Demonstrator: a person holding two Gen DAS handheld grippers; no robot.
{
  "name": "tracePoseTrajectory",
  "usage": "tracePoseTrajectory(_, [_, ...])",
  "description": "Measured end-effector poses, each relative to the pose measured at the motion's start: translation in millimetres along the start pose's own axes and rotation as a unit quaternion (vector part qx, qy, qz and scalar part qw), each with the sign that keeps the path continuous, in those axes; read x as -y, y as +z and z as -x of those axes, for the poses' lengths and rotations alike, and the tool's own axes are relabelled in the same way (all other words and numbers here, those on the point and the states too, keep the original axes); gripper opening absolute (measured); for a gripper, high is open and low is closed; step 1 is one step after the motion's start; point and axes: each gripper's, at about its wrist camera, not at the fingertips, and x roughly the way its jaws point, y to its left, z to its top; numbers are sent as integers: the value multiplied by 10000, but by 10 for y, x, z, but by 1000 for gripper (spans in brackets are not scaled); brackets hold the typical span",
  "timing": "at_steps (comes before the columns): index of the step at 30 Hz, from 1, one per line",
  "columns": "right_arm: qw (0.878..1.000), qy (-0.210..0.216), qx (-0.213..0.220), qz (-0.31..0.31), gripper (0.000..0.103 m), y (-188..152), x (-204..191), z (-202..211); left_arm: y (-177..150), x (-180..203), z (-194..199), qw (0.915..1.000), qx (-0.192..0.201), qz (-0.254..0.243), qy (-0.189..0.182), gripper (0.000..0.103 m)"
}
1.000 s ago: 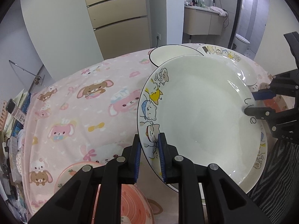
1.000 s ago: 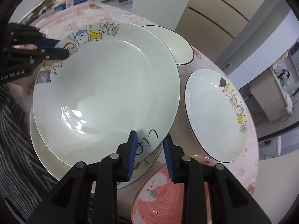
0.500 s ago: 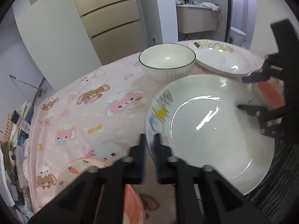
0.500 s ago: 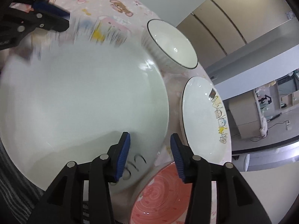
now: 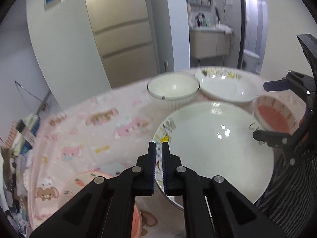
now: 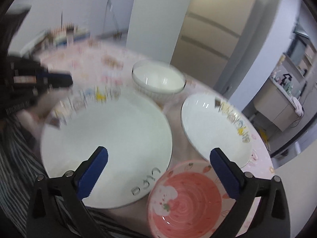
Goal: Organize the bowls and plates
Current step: 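Withdraw the right tool and move it toward the white bowl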
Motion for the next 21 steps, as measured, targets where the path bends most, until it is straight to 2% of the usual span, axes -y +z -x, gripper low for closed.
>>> tracePoseTrajectory(1, [9998,-12,169,-91,103,-3,12,49,3,26,72,9999,171,-23,16,13])
tracePoseTrajectory(2, [9992,-18,359,-175,103,-11,26,108,16,43,123,9996,276,-29,1,31])
tracePoseTrajectory(3, [9982,-18,537,-272,103,-20,41,162,21,54,170,9993,364,-1,-32,66])
tracePoseTrajectory(5, [9956,104,804,-471,103,-34,49,265,24,36,267,9979,623,167,-75,103])
tracePoseTrajectory(8, [9899,395,1184,-676,103,-63,52,372,2,2,392,9937,1059,346,86,103])
tracePoseTrajectory(11, [9851,236,1614,-538,103,-123,-13,404,-36,-74,441,9898,1297,573,103,103])
tracePoseTrajectory(13, [9822,248,1757,-609,103,-170,-11,377,-64,-121,445,9886,1344,680,31,103])
tracePoseTrajectory(17, [9783,458,1778,-958,103,-222,131,332,-117,-223,433,9863,1361,935,35,103])
tracePoseTrajectory(21, [9722,506,1928,-1224,103,-245,257,387,-123,-336,441,9841,1344,1147,-185,103])
